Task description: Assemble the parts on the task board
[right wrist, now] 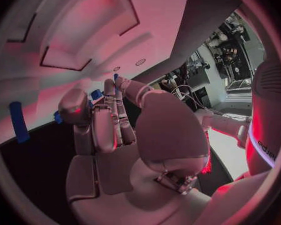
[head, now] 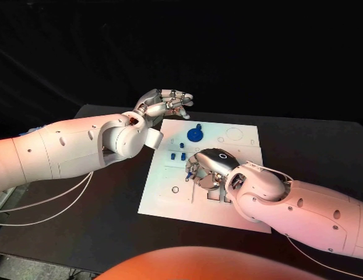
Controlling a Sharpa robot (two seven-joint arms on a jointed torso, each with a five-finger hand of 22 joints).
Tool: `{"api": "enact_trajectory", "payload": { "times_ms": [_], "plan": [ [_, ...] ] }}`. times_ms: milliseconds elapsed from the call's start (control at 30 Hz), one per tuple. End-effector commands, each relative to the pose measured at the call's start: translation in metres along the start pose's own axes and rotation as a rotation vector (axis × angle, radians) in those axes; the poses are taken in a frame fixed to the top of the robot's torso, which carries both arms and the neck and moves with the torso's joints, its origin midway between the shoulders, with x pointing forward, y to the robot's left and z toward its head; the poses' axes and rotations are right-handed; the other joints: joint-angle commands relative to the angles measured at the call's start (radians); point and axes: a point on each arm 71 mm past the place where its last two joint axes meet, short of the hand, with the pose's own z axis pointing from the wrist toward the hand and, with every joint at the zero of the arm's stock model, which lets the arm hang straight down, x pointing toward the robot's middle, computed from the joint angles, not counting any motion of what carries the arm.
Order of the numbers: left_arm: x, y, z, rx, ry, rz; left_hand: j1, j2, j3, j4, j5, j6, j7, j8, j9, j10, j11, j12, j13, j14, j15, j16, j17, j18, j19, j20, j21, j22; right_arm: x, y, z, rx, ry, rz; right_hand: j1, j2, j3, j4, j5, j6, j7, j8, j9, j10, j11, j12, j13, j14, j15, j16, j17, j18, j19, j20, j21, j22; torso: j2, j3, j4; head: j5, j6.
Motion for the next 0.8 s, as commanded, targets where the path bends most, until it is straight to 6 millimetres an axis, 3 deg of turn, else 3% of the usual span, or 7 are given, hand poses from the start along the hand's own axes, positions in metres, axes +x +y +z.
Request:
{"api": "enact_trajectory", "payload": {
  "times_ms": [33, 800],
  "plan": [
    [0.0020, -0.0005, 0.0008, 0.003, 0.009, -0.009, 0.007, 0.001, -0.003, -0.005, 0.005, -0.002, 0.007, -0.006, 0.001, 0.000, 0.009, -0.004, -0.001, 0.000, 0.006, -0.004, 0.000, 0.010, 0.003, 0.002, -0.007, -0.001, 0.0025, 0.0019, 0.0004, -0.012, 0.019, -0.004, -0.007, 0.001, 0.000, 0.005, -0.003, 0.001, -0.001, 0.001, 0.000, -0.006, 0.001, -0.007, 0.001, 0.053, -0.006, 0.005, 0.000, -0.012, 0.000, 0.000, -0.004, 0.000, 0.000, 0.0000, 0.0008, 0.001, -0.002],
    [0.0028, -0.0001, 0.0014, 0.001, 0.012, -0.010, 0.007, 0.001, -0.003, -0.005, 0.005, -0.002, 0.007, -0.006, 0.001, 0.000, 0.009, -0.004, -0.001, 0.000, 0.006, -0.004, 0.000, 0.010, 0.003, 0.002, -0.007, -0.001, 0.0098, -0.0006, 0.0029, 0.004, 0.059, -0.019, -0.008, 0.002, 0.000, 0.006, -0.006, 0.000, -0.002, 0.001, 0.002, -0.006, 0.000, -0.007, 0.002, 0.052, -0.006, 0.003, -0.003, -0.012, -0.001, 0.000, -0.005, 0.000, 0.000, -0.0007, 0.0008, 0.001, -0.010]
  ]
}}
